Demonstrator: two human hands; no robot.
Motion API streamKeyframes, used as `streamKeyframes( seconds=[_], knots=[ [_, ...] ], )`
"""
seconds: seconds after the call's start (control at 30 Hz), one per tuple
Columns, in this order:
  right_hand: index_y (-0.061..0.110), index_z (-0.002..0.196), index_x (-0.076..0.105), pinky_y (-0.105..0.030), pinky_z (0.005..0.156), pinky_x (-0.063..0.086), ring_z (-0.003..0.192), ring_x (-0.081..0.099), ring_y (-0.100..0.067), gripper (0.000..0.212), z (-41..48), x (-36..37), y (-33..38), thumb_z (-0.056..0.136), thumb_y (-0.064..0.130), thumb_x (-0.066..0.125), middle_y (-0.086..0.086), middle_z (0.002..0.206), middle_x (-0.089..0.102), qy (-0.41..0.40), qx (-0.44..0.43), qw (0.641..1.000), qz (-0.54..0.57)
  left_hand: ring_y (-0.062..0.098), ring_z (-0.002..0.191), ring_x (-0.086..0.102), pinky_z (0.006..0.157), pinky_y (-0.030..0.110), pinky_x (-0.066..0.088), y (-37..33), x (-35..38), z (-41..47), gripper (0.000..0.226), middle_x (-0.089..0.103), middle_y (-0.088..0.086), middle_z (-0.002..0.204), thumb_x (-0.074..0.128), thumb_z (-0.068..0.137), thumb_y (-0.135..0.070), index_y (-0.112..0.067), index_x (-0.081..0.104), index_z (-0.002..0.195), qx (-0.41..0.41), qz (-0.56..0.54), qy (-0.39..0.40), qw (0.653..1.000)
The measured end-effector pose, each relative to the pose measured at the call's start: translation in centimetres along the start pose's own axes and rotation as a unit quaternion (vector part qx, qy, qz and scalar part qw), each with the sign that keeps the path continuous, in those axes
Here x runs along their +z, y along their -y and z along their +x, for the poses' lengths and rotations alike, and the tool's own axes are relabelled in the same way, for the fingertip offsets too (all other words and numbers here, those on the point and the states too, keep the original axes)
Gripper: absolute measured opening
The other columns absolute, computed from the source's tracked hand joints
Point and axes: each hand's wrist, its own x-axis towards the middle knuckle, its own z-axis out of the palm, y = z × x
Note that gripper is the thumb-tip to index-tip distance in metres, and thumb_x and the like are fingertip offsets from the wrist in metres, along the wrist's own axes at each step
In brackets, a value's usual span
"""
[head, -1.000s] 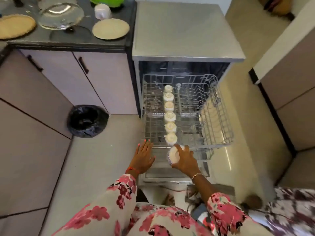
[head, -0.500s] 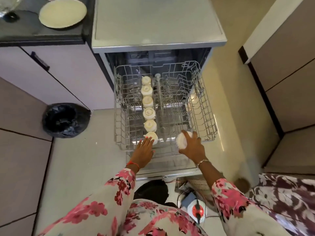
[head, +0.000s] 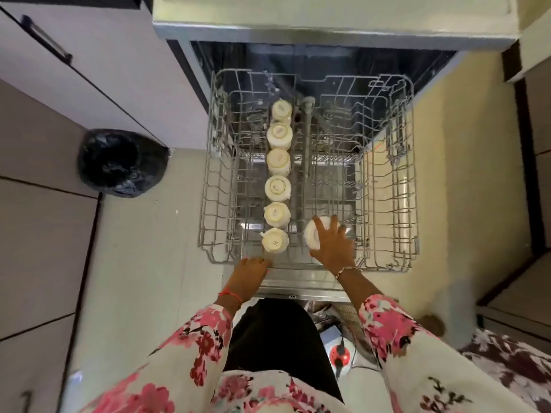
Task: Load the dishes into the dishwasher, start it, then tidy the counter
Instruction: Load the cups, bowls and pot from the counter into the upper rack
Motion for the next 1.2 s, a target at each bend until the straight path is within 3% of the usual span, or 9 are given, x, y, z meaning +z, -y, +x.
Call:
streamKeyframes(
  seconds=[0.27, 0.57, 0.73, 0.87, 0.93, 0.97, 1.03, 1.1, 1.2],
  knots=[
    [0.030, 0.148, 0.008, -0.048, 0.095, 0.046, 0.136, 0.016, -0.048, 0.086, 2.8, 2.3, -0.1, 0.083, 0.036, 0.065, -0.021, 0.153, 0.005, 0.030, -0.029, 0.997, -0.063, 0.028, 0.069, 0.067, 0.064, 0.036, 0.054, 0.5, 0.5, 0.2, 0.027, 0.069, 0.006, 0.081, 0.071, 0.072, -0.002, -0.013, 0.068, 0.096, 0.015, 0.012, -0.044, 0.999],
    [0.037, 0.147, -0.005, -0.056, 0.101, 0.038, 0.140, 0.006, -0.046, 0.096, 2.3, 2.7, -1.1, 0.083, 0.032, 0.067, -0.016, 0.156, -0.005, 0.038, -0.047, 0.998, -0.029, 0.028, 0.064, 0.067, 0.058, 0.035, 0.057, 0.3, 0.6, 0.3, 0.028, 0.070, 0.008, 0.078, 0.073, 0.070, 0.001, -0.012, 0.070, 0.095, 0.023, 0.015, -0.054, 0.998],
    [0.031, 0.149, 0.000, -0.052, 0.105, 0.037, 0.141, 0.010, -0.043, 0.092, 1.1, 2.0, -1.9, 0.084, 0.034, 0.065, -0.018, 0.156, 0.001, 0.018, -0.065, 0.998, -0.016, 0.032, 0.101, 0.061, 0.087, 0.038, 0.049, -0.9, -0.7, 0.2, 0.033, 0.064, 0.012, 0.113, 0.044, 0.094, -0.005, -0.010, 0.056, 0.123, -0.026, 0.032, 0.020, 0.999],
    [0.022, 0.150, 0.006, -0.047, 0.106, 0.035, 0.142, 0.011, -0.038, 0.082, -0.3, 1.0, -2.1, 0.088, 0.033, 0.059, -0.018, 0.155, 0.004, 0.015, -0.088, 0.996, -0.020, 0.031, 0.110, 0.058, 0.093, 0.038, 0.046, -2.0, -2.9, -1.4, 0.038, 0.060, 0.015, 0.122, 0.041, 0.093, 0.000, -0.007, 0.052, 0.128, -0.043, 0.042, 0.025, 0.998],
    [0.018, 0.149, 0.009, -0.045, 0.106, 0.035, 0.142, 0.013, -0.036, 0.077, -1.3, 0.1, -1.6, 0.090, 0.033, 0.056, -0.018, 0.154, 0.008, 0.007, -0.096, 0.995, -0.025, 0.031, 0.108, 0.060, 0.092, 0.036, 0.048, -2.2, -4.1, -2.7, 0.036, 0.061, 0.016, 0.119, 0.048, 0.090, 0.001, -0.004, 0.056, 0.124, -0.043, 0.053, -0.022, 0.997],
    [0.016, 0.148, 0.012, -0.045, 0.106, 0.036, 0.142, 0.013, -0.035, 0.074, -1.9, -0.5, -1.2, 0.090, 0.033, 0.055, -0.019, 0.153, 0.011, -0.001, -0.104, 0.994, -0.028, 0.031, 0.101, 0.064, 0.086, 0.036, 0.053, -2.1, -4.7, -3.5, 0.031, 0.065, 0.016, 0.112, 0.055, 0.086, -0.001, -0.002, 0.061, 0.117, -0.032, 0.060, -0.081, 0.994],
    [0.011, 0.147, 0.017, -0.041, 0.106, 0.035, 0.142, 0.014, -0.033, 0.067, -2.8, -1.7, -0.2, 0.093, 0.032, 0.051, -0.018, 0.153, 0.014, -0.015, -0.125, 0.992, -0.029, 0.029, 0.089, 0.069, 0.073, 0.038, 0.057, -1.5, -5.8, -5.1, 0.029, 0.071, 0.013, 0.099, 0.052, 0.082, -0.016, -0.003, 0.069, 0.102, -0.026, 0.060, -0.107, 0.992],
    [0.007, 0.146, 0.020, -0.038, 0.109, 0.031, 0.144, 0.014, -0.030, 0.062, -3.8, -3.1, 1.8, 0.095, 0.029, 0.048, -0.018, 0.154, 0.014, -0.029, -0.145, 0.989, -0.013, 0.026, 0.098, 0.068, 0.074, 0.040, 0.056, -0.3, -7.2, -7.1, 0.044, 0.070, 0.010, 0.106, 0.039, 0.082, -0.028, -0.007, 0.070, 0.104, -0.053, 0.080, -0.093, 0.991],
    [0.005, 0.145, 0.022, -0.037, 0.113, 0.025, 0.144, 0.015, -0.028, 0.061, -4.7, -4.5, 5.5, 0.096, 0.032, 0.045, -0.016, 0.155, 0.015, -0.044, -0.168, 0.985, 0.021, 0.025, 0.111, 0.062, 0.081, 0.043, 0.054, 2.0, -9.1, -9.5, 0.052, 0.064, 0.008, 0.122, 0.028, 0.093, -0.037, -0.009, 0.065, 0.115, -0.078, 0.124, -0.133, 0.980]
  ],
)
